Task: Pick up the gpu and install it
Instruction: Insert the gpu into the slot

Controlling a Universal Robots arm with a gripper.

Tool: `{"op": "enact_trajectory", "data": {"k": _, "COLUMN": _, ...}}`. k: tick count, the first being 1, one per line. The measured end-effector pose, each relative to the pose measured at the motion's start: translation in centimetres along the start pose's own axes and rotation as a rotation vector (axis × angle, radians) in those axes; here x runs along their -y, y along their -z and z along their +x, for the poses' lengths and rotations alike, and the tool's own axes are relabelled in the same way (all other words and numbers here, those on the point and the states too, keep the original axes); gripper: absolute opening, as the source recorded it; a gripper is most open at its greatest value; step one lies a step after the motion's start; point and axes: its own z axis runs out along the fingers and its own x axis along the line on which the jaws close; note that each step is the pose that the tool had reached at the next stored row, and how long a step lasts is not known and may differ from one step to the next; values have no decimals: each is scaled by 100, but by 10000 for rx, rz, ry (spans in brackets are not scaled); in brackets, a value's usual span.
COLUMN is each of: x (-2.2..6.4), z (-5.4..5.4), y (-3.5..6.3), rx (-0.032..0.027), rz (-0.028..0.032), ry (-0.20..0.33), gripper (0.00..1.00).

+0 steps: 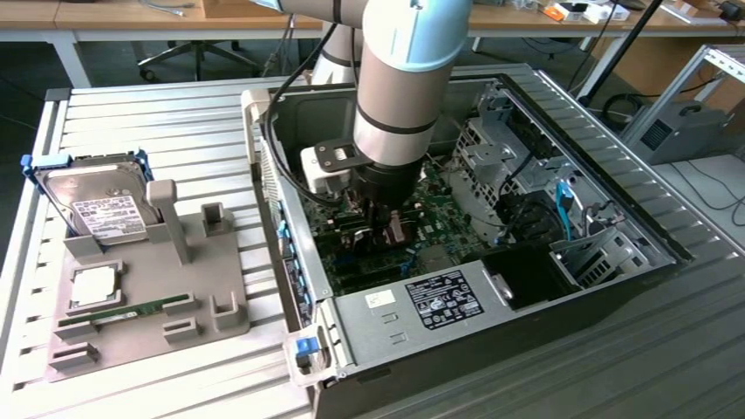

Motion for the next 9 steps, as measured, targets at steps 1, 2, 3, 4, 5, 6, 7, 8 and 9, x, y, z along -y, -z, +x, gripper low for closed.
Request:
{"op": "enact_trajectory", "data": {"k": 1, "x": 0, "z": 0, "y": 0, "rx": 0, "rz": 0, "ry": 0, "gripper": 27}}
{"op": "enact_trajectory", "data": {"k": 2, "x": 0, "z": 0, "y": 0, "rx": 0, "rz": 0, "ry": 1, "gripper": 27}}
{"op": "enact_trajectory", "data": {"k": 3, "x": 0, "z": 0, "y": 0, "rx": 3, "rz": -2, "ry": 0, "gripper": 27}}
{"op": "enact_trajectory", "data": {"k": 4, "x": -1, "z": 0, "y": -1, "rx": 1, "rz": 1, "ry": -2, "gripper": 35}}
{"op": "enact_trajectory", "data": {"k": 5, "x": 0, "z": 0, "y": 0, "rx": 1, "rz": 0, "ry": 0, "gripper": 35}}
{"op": "enact_trajectory", "data": {"k": 6, "x": 1, "z": 0, "y": 0, "rx": 1, "rz": 1, "ry": 1, "gripper": 41}}
{"op": "enact_trajectory", "data": {"k": 7, "x": 1, "z": 0, "y": 4, "rx": 0, "rz": 0, "ry": 0, "gripper": 41}}
{"op": "enact_trajectory", "data": {"k": 8, "x": 1, "z": 0, "y": 23, "rx": -1, "rz": 0, "ry": 0, "gripper": 41}}
{"op": "enact_trajectory", "data": {"k": 9, "x": 2, "z": -1, "y": 39, "rx": -2, "rz": -1, "ry": 0, "gripper": 41}}
